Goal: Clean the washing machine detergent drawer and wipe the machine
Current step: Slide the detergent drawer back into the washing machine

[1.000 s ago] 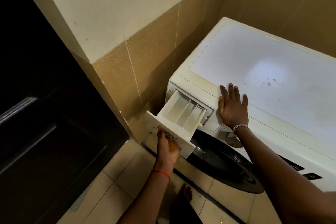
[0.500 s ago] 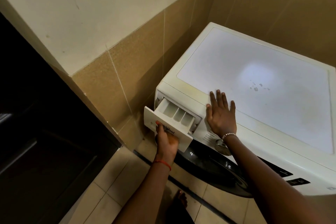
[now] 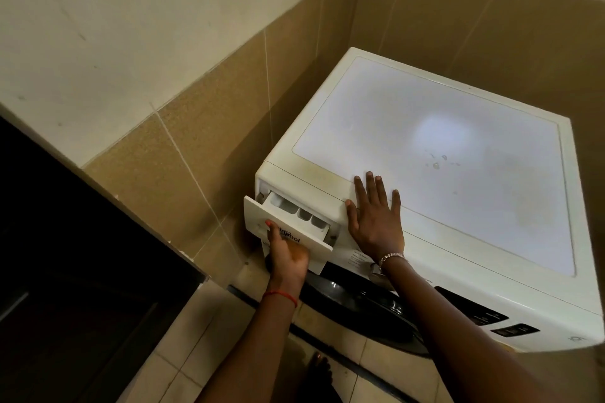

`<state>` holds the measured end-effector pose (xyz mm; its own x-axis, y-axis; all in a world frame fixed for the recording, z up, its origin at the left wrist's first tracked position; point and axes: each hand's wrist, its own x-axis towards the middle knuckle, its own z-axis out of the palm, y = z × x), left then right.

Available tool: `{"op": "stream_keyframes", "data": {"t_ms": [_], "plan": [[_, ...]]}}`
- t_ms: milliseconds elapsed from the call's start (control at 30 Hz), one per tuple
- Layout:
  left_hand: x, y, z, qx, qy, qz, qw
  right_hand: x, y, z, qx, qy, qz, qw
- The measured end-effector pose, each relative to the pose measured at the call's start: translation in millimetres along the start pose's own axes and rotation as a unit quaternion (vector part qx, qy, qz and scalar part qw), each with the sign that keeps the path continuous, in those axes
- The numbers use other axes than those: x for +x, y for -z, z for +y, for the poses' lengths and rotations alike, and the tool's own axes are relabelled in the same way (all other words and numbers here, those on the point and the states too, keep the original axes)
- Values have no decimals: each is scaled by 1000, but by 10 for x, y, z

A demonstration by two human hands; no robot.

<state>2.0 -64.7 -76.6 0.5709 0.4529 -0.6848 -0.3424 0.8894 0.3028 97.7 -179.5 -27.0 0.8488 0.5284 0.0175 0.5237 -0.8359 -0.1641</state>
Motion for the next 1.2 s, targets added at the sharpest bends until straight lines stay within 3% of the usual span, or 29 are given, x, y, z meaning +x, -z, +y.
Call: {"op": "stream_keyframes", "data": {"t_ms": [333, 1200], "plan": [[173, -357, -82, 24, -11, -11, 1000, 7, 28, -15, 6, 3, 2, 1000], [269, -436, -92, 16, -3, -17, 1000, -4, 10, -36, -11, -1, 2, 1000]]}}
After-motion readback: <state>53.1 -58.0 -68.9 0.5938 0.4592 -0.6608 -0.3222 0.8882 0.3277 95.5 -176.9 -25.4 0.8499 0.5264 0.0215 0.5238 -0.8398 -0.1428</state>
